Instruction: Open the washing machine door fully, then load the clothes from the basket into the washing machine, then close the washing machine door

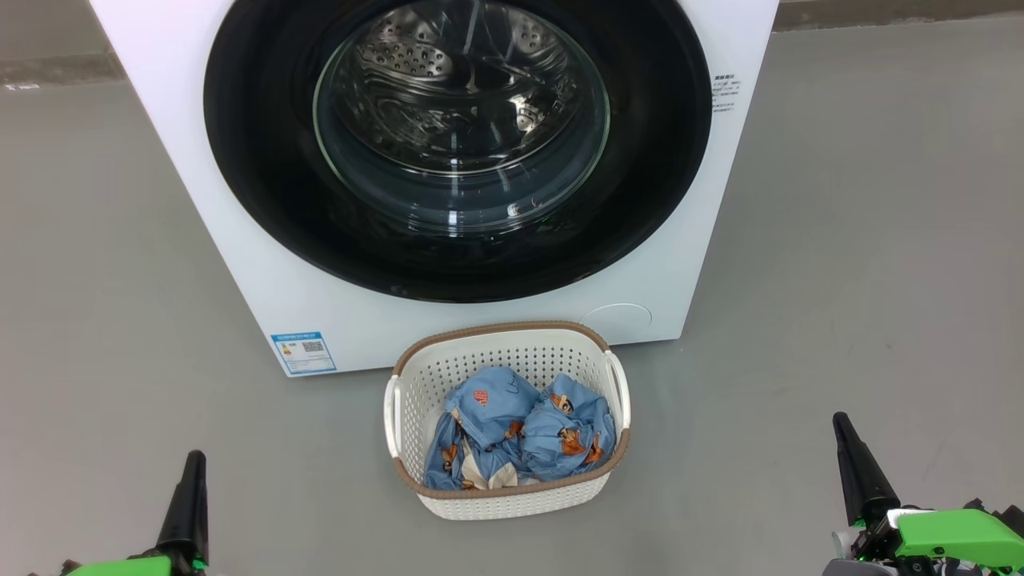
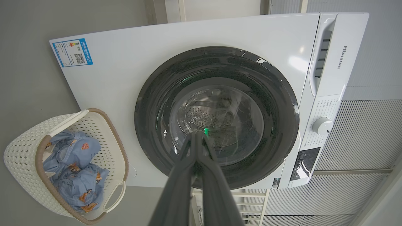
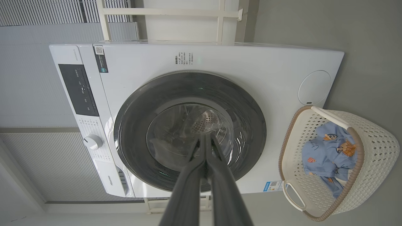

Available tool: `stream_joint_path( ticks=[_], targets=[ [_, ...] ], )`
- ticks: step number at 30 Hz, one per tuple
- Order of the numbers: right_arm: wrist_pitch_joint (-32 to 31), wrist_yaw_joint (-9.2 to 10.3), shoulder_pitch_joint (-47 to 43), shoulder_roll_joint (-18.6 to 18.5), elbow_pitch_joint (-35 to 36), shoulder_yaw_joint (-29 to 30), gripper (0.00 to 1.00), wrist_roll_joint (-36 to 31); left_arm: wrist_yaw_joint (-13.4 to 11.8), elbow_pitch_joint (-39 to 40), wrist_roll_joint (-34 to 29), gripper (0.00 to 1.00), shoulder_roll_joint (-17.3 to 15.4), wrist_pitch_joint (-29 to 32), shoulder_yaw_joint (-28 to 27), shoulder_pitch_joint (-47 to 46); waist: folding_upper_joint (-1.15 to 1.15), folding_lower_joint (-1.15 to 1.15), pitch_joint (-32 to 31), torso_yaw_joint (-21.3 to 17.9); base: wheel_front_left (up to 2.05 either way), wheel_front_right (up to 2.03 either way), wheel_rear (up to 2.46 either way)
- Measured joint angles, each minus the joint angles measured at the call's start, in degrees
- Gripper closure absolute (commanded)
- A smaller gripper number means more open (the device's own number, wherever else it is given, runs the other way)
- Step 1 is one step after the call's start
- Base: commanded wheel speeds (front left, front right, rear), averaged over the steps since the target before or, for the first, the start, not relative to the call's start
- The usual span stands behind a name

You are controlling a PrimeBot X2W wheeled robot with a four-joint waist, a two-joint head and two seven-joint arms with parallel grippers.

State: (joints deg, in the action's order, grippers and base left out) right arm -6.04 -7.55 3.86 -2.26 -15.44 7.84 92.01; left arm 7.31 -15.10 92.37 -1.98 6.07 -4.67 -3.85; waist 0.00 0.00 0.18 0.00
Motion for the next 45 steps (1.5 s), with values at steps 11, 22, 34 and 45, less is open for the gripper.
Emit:
stream_joint_path(
  ticks=[11, 22, 34, 45],
  targets=[
    [0.0, 0.0, 0.0, 0.0, 0.0, 0.0, 1.0, 0.0, 0.0, 0.0, 0.0, 1.0, 0.0, 0.0, 0.0, 0.0, 0.0, 0.0, 0.0, 0.0, 0.0, 0.0, 0.0],
    [0.0, 0.0, 0.0, 0.0, 0.0, 0.0, 1.0, 0.0, 0.0, 0.0, 0.0, 1.0, 0.0, 0.0, 0.0, 0.0, 0.0, 0.0, 0.0, 0.0, 0.0, 0.0, 0.0],
    [0.0, 0.0, 0.0, 0.0, 0.0, 0.0, 1.0, 0.0, 0.0, 0.0, 0.0, 1.0, 0.0, 0.0, 0.0, 0.0, 0.0, 0.0, 0.0, 0.0, 0.0, 0.0, 0.0],
    [0.08, 0.0, -2.3, 0.64, -3.1, -0.04, 0.0, -0.01, -0.04, -2.8, 0.0, 0.0, 1.35, -0.04, 0.47, 2.49, 0.0, 0.0, 0.03, -0.01, 0.0, 0.0, 0.0]
  ],
)
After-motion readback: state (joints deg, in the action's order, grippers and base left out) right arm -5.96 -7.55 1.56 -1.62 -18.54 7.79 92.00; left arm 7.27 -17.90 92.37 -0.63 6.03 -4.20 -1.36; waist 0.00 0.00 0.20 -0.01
